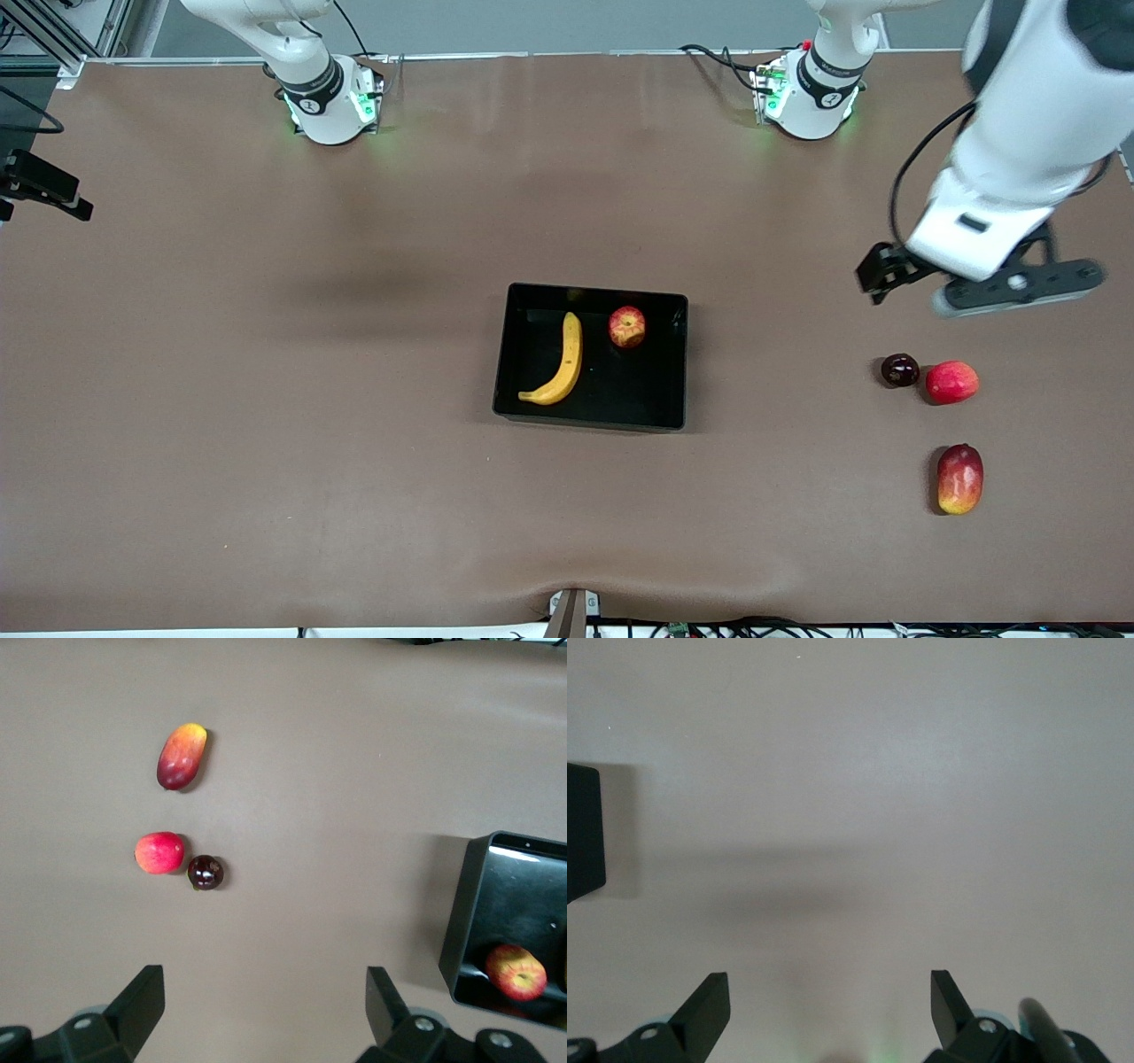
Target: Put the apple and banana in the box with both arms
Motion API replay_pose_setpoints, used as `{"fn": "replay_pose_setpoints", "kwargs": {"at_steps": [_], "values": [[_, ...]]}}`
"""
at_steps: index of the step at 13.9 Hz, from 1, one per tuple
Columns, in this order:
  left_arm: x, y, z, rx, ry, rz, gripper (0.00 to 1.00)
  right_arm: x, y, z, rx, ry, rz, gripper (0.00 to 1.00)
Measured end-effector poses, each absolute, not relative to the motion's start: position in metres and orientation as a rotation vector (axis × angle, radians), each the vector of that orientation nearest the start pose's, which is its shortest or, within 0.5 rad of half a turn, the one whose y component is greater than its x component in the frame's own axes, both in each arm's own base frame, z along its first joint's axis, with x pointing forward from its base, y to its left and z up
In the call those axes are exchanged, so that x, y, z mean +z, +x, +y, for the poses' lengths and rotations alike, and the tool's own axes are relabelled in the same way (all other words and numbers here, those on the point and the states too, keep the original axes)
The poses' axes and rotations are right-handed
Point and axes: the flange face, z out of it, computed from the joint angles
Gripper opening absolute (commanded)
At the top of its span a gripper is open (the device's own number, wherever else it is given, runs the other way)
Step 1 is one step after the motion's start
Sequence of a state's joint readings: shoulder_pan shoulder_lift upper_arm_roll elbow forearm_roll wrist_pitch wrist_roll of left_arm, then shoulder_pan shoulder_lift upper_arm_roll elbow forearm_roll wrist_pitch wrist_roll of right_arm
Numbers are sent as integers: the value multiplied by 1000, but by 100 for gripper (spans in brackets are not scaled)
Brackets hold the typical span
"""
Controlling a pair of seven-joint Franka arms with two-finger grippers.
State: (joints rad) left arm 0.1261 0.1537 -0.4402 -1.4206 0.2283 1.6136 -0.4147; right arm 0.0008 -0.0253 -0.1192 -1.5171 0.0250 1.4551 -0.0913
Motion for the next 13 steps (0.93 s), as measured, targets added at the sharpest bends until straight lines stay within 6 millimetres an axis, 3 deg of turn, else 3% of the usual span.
{"fn": "replay_pose_setpoints", "kwargs": {"at_steps": [7,13], "values": [[645,563,-91,-83,-3012,-71,100,652,532,-61,56,-3109,39,100],[649,554,-49,-53,-3065,-27,100,650,533,-61,63,-3109,39,100]]}}
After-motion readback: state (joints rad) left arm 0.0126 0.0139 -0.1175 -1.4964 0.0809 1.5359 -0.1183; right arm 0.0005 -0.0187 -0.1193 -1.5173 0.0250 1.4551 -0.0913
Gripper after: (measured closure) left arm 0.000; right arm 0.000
